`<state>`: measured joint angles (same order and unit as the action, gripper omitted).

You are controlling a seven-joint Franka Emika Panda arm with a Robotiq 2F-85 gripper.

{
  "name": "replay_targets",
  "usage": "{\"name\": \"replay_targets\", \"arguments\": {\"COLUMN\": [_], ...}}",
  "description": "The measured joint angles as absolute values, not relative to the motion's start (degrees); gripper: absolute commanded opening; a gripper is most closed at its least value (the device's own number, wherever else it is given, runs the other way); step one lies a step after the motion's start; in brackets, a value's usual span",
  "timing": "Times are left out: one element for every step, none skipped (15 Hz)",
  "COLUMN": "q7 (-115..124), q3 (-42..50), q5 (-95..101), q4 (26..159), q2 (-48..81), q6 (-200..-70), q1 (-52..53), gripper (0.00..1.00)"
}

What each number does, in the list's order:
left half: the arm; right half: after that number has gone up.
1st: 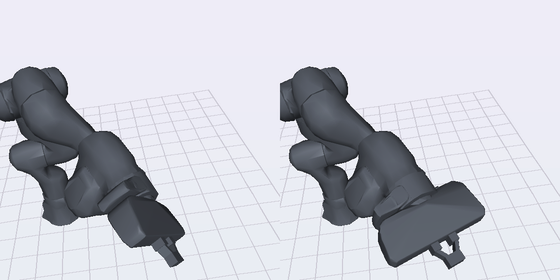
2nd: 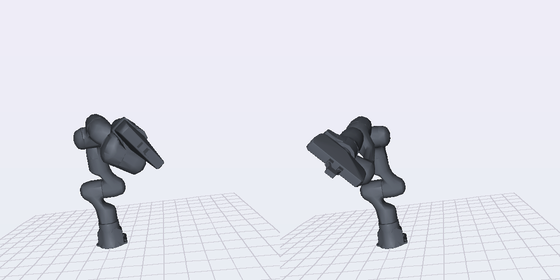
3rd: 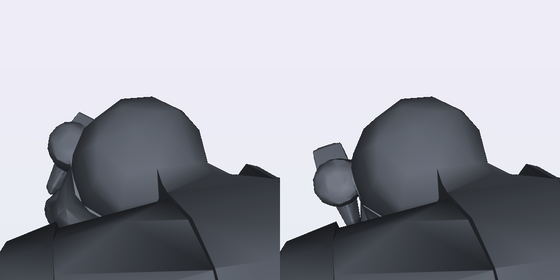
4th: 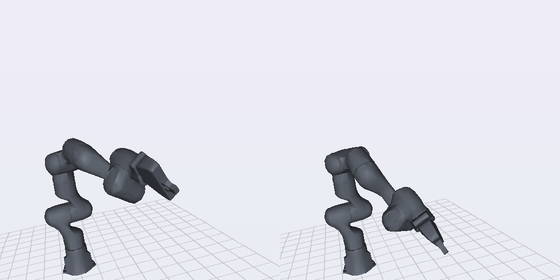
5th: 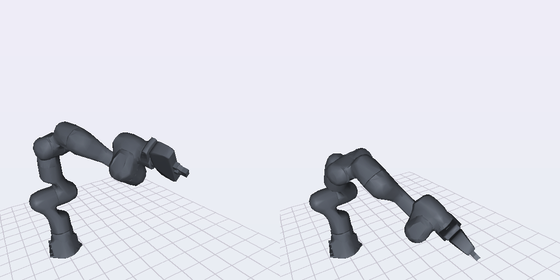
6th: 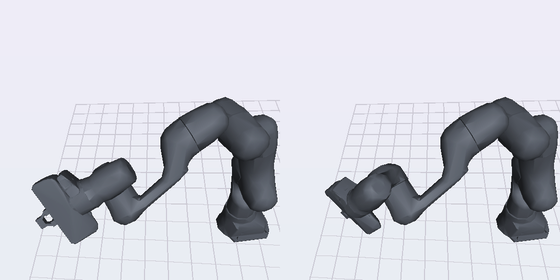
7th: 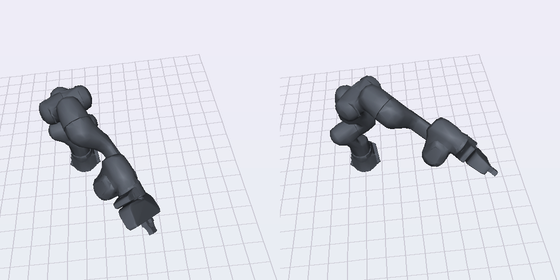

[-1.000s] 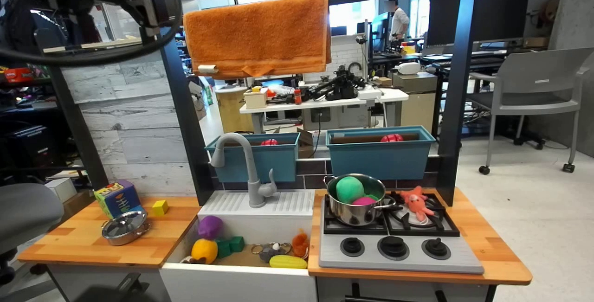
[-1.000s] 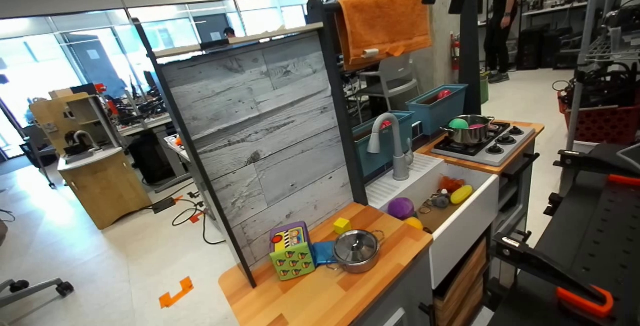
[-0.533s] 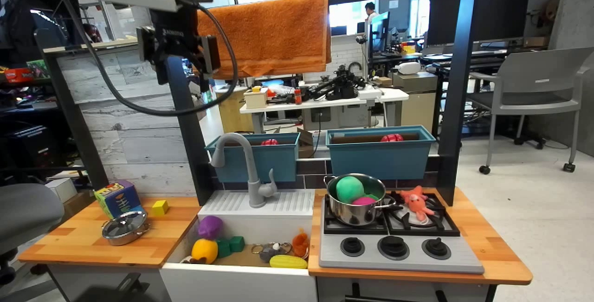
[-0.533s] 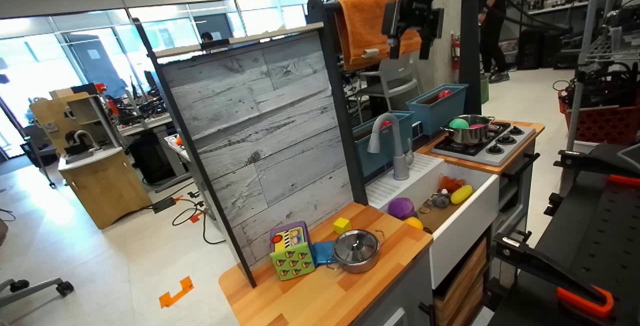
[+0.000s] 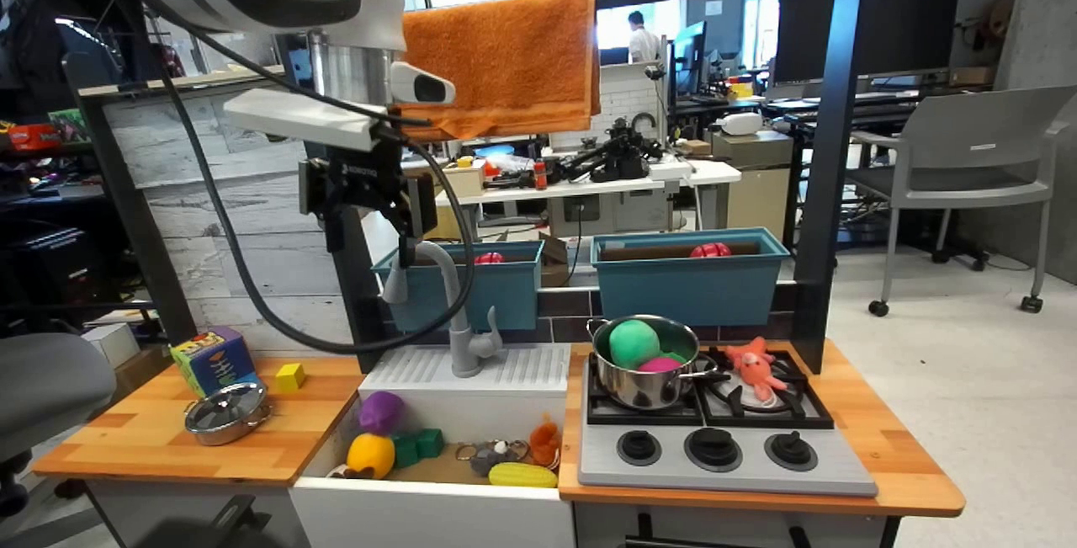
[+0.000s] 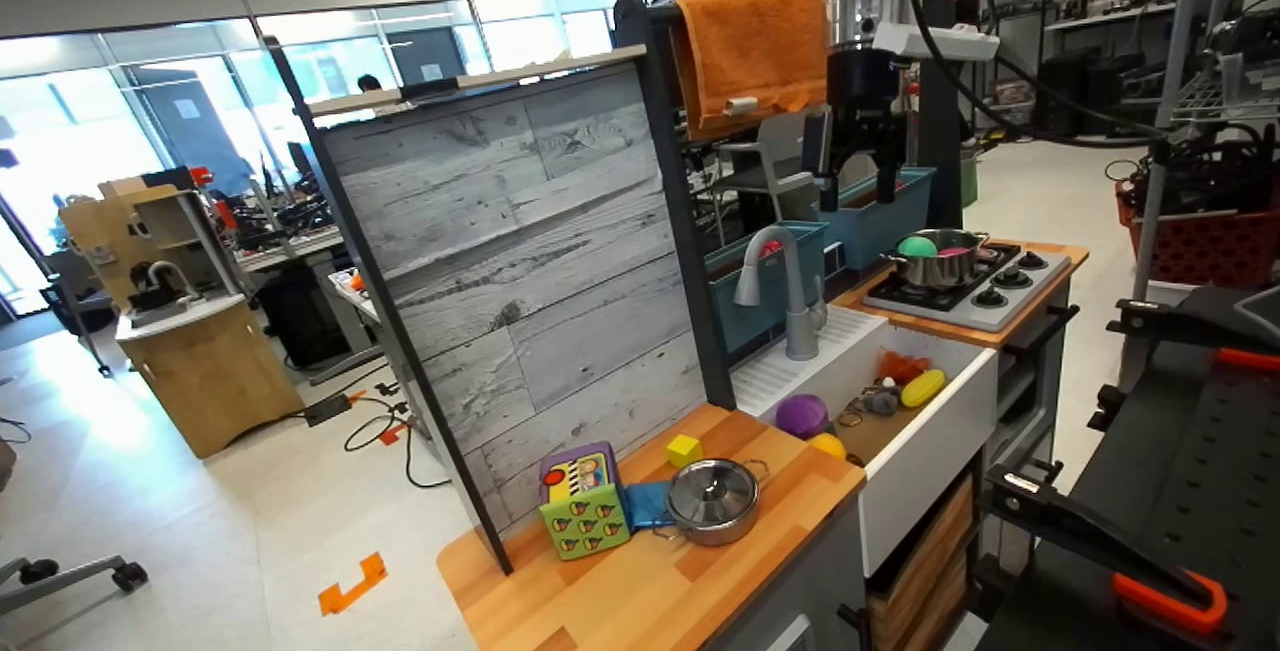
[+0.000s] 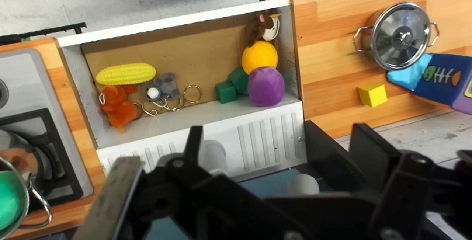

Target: Remove the purple plush toy from the sink and put it inside the silver pot on the right

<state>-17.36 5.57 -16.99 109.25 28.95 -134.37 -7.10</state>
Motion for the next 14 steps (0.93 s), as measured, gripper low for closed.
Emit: {"name": "replay_targets", "arguments": {"q7": [-17.36, -17.36, -17.36, -17.35, -17.30, -17.12, -16.75, -16.22, -15.62, -15.06, -14.44, -13.76, -12.88, -11.90], "q3": [5.05, 4.51, 3.83, 3.02, 2.14, 1.21, 0.27, -0.66, -1.51, -2.21, -2.75, -3.14, -3.32, -3.32], "q5": [-16.99, -17.01, -17.08, -17.16, -17.21, -17.21, -17.21, -17.18, -17.13, -17.06, -16.99, -16.88, -16.62, -16.12], "q4": [109.80, 110.21, 110.47, 110.68, 110.78, 110.76, 110.67, 110.50, 110.17, 109.68, 109.02, 108.27, 107.32, 106.24], "q2": [29.81, 30.84, 32.03, 33.31, 34.70, 36.23, 37.77, 39.31, 40.82, 42.23, 43.59, 44.79, 46.03, 47.23], "q6": [-135.79, -137.30, -139.10, -141.21, -143.48, -145.72, -147.69, -149.55, -151.21, -152.52, -153.52, -154.24, -154.48, -154.51], "q1": [-7.46, -7.71, -7.94, -8.14, -8.25, -8.30, -8.30, -8.28, -8.24, -8.17, -8.08, -8.03, -8.01, -8.01], "gripper": [1.00, 1.00, 1.00, 1.00, 1.00, 1.00, 1.00, 1.00, 1.00, 1.00, 1.00, 1.00, 1.00, 1.00]}}
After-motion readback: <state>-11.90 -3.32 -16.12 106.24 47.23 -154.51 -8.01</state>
